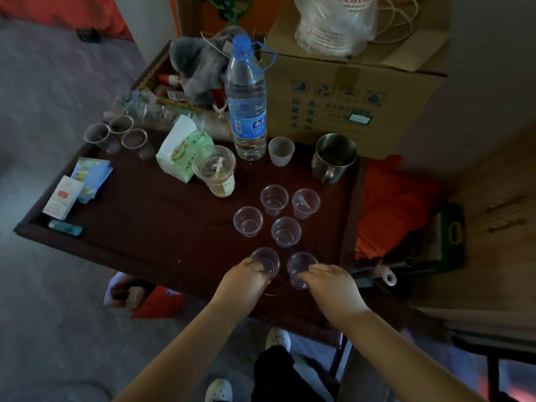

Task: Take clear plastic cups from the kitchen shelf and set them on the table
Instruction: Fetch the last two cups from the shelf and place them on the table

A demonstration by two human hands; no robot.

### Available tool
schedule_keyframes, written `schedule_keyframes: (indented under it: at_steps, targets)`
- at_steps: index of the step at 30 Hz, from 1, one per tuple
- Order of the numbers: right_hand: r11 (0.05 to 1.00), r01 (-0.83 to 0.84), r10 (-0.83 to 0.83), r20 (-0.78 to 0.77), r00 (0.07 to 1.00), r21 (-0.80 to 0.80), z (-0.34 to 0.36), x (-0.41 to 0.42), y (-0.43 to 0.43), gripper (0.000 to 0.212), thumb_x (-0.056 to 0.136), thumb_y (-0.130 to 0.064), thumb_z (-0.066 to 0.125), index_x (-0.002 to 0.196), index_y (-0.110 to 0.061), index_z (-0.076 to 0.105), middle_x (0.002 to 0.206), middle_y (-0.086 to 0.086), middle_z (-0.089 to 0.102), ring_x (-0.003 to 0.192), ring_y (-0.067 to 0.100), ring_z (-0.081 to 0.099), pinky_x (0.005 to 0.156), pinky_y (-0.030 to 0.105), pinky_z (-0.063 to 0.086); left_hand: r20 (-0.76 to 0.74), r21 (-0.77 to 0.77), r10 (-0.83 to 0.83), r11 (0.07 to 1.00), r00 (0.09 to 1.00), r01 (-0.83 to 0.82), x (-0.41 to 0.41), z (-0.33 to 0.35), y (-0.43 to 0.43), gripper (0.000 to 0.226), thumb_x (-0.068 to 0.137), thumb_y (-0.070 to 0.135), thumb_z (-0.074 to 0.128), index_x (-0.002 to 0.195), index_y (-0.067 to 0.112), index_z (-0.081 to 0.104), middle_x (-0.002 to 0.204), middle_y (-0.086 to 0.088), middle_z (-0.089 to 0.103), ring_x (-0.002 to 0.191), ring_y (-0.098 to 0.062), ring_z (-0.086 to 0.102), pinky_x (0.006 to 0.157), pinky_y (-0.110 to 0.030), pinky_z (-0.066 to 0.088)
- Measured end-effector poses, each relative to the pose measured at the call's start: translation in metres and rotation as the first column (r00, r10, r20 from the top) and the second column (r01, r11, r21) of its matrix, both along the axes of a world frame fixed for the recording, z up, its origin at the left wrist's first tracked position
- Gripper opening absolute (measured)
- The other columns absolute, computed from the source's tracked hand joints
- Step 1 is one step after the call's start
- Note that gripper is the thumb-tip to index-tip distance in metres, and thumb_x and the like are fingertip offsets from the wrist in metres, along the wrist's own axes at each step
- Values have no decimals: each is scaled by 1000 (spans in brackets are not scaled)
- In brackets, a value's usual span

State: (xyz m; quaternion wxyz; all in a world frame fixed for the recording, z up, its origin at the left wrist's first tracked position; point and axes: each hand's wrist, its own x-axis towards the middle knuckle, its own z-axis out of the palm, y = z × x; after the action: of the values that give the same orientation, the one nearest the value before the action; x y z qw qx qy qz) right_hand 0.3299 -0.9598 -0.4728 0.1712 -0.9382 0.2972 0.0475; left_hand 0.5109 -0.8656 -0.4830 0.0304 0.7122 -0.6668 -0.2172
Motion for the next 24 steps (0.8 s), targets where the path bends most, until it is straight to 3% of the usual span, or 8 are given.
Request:
schedule_keyframes:
  at_steps: [5,13,24]
  targets:
    - [998,55,-50,121,991,-37,-5,-4,-1,32,52,5,77,79,-11,71,71,4,70,74,26,67,58,35,53,-18,-24,10,1000,1000,-10,-4,-3,0,27,95,25,42,115,17,57,117,-1,58,111,-21,46,79,-33,43]
    - [997,33,-21,161,987,-74,-13,-7,-6,35,58,3,79,89,-10,71,85,2,72,96,28,64,75,38,53,-14,-51,25,998,1000,-26,-5,-10,2,35,88,7,49,120,19,55,119,2,56,109,-19,47,80,-31,45]
    - [994,77,-58,216,975,-81,-11,-9,-3,34,65,4,74,96,-7,68,90,4,71,97,29,62,80,38,51,-25,-117,55,991,998,-58,-9,-7,4,29,89,12,51,116,16,57,117,-2,58,108,-22,51,86,-34,41]
